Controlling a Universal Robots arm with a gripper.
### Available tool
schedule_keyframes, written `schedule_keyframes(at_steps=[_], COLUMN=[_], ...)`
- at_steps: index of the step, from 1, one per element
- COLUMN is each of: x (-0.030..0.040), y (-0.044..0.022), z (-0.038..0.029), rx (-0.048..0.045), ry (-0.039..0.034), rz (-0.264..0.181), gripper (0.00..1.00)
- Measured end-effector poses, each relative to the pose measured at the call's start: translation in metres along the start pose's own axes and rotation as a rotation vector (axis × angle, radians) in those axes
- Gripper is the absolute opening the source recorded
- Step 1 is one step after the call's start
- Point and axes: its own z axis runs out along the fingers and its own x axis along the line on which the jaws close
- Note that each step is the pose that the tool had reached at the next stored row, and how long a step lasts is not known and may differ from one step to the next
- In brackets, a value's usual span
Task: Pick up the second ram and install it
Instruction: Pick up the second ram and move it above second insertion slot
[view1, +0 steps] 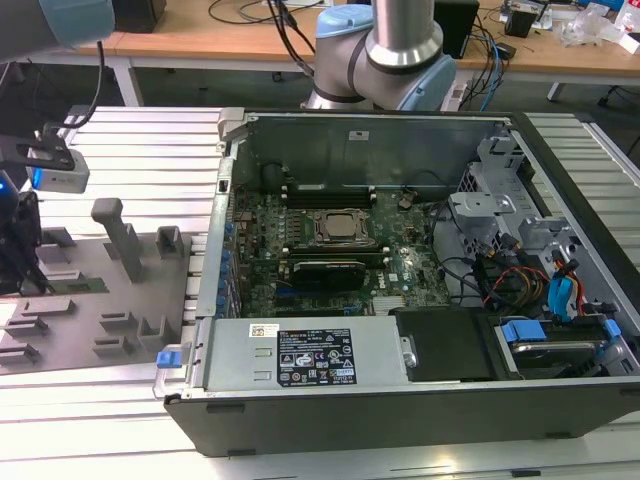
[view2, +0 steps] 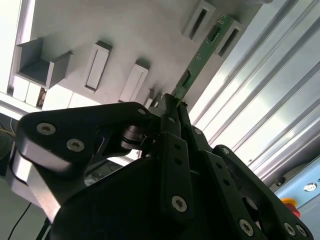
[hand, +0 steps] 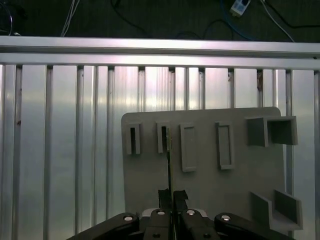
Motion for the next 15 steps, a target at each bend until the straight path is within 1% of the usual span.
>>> schedule_keyframes(at_steps=[5, 6, 7, 15], x=[-0.0001, -0.0004, -0.0005, -0.0006], y=[0.0002, 0.0007, 0.001, 0.0013], z=[-0.0072, -0.0197, -0.0265, -0.0327], rx=[0.0, 0.0, 0.0001, 0.0001], ry=[-0.0004, -0.0009, -0.0012, -0.0014], rz=[0.0, 0.0, 0.0, 0.0], gripper=[0.14, 0.14, 0.14, 0.14])
